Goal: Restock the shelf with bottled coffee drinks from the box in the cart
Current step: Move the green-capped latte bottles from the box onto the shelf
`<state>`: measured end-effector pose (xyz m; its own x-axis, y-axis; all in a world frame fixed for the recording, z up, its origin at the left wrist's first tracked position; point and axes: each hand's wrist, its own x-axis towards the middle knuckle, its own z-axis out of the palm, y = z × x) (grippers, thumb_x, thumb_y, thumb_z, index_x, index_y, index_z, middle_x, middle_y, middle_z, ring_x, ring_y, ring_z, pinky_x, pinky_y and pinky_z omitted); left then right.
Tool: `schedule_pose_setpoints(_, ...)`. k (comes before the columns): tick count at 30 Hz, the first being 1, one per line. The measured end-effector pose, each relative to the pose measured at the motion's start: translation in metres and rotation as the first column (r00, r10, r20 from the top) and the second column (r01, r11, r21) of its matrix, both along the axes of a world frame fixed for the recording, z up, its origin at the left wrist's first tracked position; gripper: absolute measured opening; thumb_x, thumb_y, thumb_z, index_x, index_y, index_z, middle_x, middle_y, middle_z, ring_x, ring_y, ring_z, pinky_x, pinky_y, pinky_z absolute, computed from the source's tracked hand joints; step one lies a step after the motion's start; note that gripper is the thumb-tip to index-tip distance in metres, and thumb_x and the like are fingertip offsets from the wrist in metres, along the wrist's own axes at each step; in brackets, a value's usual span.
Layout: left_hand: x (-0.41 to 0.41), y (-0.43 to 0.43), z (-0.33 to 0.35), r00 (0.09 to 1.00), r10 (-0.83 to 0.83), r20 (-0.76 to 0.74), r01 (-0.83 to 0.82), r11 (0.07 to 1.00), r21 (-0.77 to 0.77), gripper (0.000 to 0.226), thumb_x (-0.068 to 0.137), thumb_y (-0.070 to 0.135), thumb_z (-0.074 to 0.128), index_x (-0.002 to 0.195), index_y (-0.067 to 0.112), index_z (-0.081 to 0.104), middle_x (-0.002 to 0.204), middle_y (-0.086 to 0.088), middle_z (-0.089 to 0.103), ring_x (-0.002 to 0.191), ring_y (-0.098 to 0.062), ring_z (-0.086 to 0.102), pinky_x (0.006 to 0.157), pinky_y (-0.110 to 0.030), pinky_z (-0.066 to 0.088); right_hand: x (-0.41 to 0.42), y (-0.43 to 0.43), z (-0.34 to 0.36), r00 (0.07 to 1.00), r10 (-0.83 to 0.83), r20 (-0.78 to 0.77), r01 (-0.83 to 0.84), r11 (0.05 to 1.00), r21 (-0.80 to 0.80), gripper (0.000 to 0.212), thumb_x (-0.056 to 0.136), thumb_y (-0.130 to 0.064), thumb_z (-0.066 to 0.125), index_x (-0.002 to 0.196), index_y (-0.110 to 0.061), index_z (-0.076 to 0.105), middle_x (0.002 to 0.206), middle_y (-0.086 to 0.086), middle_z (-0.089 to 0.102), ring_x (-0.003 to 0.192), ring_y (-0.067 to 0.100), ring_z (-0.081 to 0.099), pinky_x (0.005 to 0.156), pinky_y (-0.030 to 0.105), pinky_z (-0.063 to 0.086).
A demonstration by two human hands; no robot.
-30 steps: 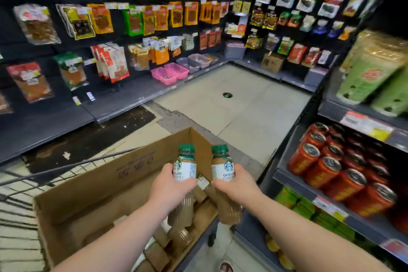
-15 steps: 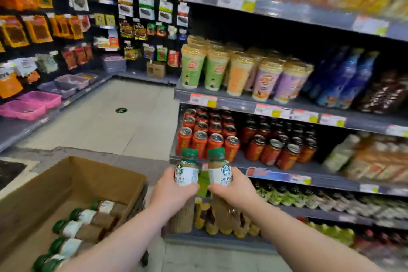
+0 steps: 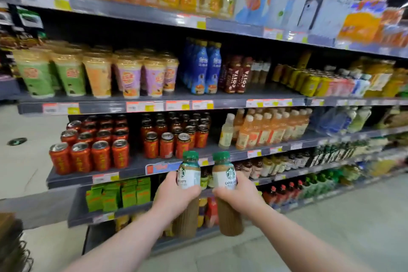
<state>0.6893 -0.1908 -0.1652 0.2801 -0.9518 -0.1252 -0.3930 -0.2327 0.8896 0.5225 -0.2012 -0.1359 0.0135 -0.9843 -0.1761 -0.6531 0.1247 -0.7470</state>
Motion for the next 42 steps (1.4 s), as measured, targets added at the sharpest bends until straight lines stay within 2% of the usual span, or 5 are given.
schedule_pose_setpoints(11, -0.162, -0.027, 0.041, 0.991, -0.132, 0.020, 0.133, 0.989, -0.067, 0.054, 0.054, 0.046, 0.066, 0.100, 0.022, 0.051, 0.093, 0.002, 0.061, 0.086, -0.019, 0.060, 0.078, -0.037, 0.053, -0.161, -0.005, 0.032, 0.989, -0.115, 0.093, 0.123, 0.989, -0.086, 0.035, 0.073, -0.037, 0.070, 0.100, -0.024, 0.052, 0.092, -0.006, 0.062, 0.084, 0.011, 0.060, 0.076, 0.033, 0.051)
schedule_pose_setpoints(25, -0.260, -0.101, 0.069, 0.956, -0.292, 0.039, 0.294, 0.941, -0.169, 0.033, 0.074, 0.030, 0.071, 0.101, 0.023, 0.051, 0.089, 0.005, 0.059, 0.076, -0.007, 0.056, 0.057, -0.022, 0.042, -0.268, -0.042, 0.049, 0.947, -0.263, 0.185, 0.287, 0.950, -0.121, 0.033, 0.068, -0.042, 0.071, 0.093, -0.032, 0.051, 0.095, -0.006, 0.063, 0.088, 0.016, 0.063, 0.085, 0.042, 0.053)
schedule_pose_setpoints(35, -0.306, -0.223, 0.081, 0.937, -0.348, -0.001, 0.339, 0.913, -0.229, 0.044, 0.073, 0.033, 0.074, 0.109, 0.025, 0.050, 0.098, 0.006, 0.061, 0.085, -0.011, 0.061, 0.070, -0.030, 0.052, -0.310, -0.165, 0.062, 0.947, -0.270, 0.173, 0.301, 0.934, -0.191, 0.037, 0.070, -0.040, 0.071, 0.100, -0.032, 0.052, 0.093, -0.010, 0.062, 0.086, 0.010, 0.061, 0.078, 0.033, 0.053)
schedule_pose_setpoints(38, -0.307, -0.266, 0.091, 0.942, -0.336, 0.008, 0.327, 0.911, -0.253, 0.037, 0.074, 0.031, 0.073, 0.104, 0.024, 0.052, 0.090, 0.011, 0.060, 0.079, -0.006, 0.059, 0.060, -0.021, 0.046, -0.314, -0.220, 0.074, 0.956, -0.238, 0.174, 0.272, 0.939, -0.209, 0.032, 0.072, -0.038, 0.071, 0.097, -0.034, 0.051, 0.094, -0.010, 0.061, 0.087, 0.009, 0.060, 0.076, 0.031, 0.052)
schedule_pose_setpoints(42, -0.299, -0.318, 0.106, 0.956, -0.293, -0.019, 0.274, 0.912, -0.304, 0.031, 0.070, 0.035, 0.076, 0.084, 0.032, 0.048, 0.086, 0.016, 0.058, 0.078, 0.000, 0.056, 0.068, -0.024, 0.047, -0.309, -0.291, 0.083, 0.966, -0.195, 0.172, 0.234, 0.941, -0.246, 0.038, 0.071, -0.039, 0.073, 0.103, -0.030, 0.054, 0.095, -0.009, 0.063, 0.087, 0.009, 0.061, 0.072, 0.030, 0.051)
